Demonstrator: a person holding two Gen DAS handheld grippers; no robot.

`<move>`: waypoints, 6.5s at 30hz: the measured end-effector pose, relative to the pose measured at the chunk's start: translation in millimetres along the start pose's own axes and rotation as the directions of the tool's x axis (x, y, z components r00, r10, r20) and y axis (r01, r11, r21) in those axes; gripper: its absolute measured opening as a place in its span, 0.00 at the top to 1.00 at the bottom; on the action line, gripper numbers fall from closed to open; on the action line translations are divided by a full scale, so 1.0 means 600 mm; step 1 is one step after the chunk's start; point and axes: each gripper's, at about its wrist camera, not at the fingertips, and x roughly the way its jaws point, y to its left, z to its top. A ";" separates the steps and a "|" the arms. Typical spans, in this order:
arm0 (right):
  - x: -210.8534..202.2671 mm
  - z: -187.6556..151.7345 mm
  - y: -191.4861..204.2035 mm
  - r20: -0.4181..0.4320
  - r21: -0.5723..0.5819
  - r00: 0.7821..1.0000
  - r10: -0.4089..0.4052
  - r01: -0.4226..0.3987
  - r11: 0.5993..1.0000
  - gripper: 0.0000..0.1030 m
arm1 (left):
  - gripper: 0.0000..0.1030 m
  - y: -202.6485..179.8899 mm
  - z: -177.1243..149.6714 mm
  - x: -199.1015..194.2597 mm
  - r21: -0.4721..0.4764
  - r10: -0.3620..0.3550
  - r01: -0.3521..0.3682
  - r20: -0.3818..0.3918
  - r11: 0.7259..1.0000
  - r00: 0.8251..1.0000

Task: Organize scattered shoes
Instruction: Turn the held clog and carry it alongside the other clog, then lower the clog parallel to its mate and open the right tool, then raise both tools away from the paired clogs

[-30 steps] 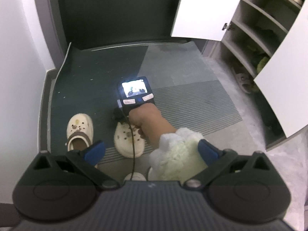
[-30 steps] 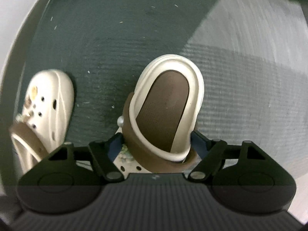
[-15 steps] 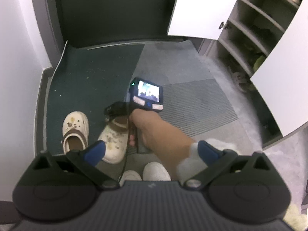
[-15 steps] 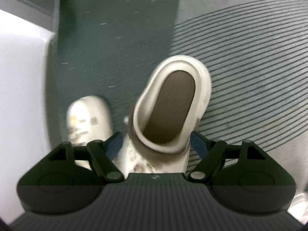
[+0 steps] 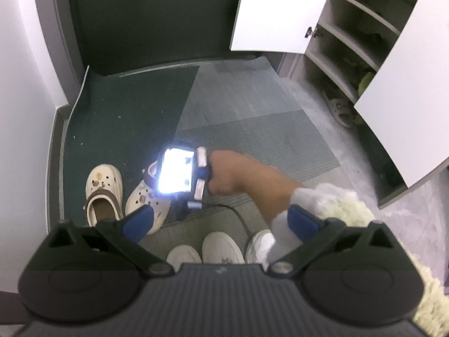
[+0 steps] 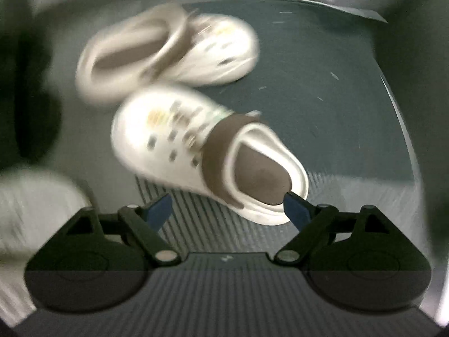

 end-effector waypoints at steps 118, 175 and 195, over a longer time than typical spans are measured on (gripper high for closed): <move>0.091 0.104 -0.084 0.018 0.955 0.997 -0.081 0.007 0.298 0.79 | 0.00 0.068 0.029 -0.104 -0.098 0.052 -0.031 0.225 0.995 0.973; -1.059 -0.153 -0.049 -0.003 0.995 0.962 -0.274 -0.023 -0.093 0.80 | 0.00 0.071 0.293 -0.472 0.239 0.070 -0.078 0.041 0.968 0.997; -1.474 -0.443 0.036 -0.059 0.971 0.886 -0.459 -0.057 -0.234 0.70 | 0.01 -0.292 0.386 -0.754 0.192 -0.150 0.101 0.264 0.976 0.953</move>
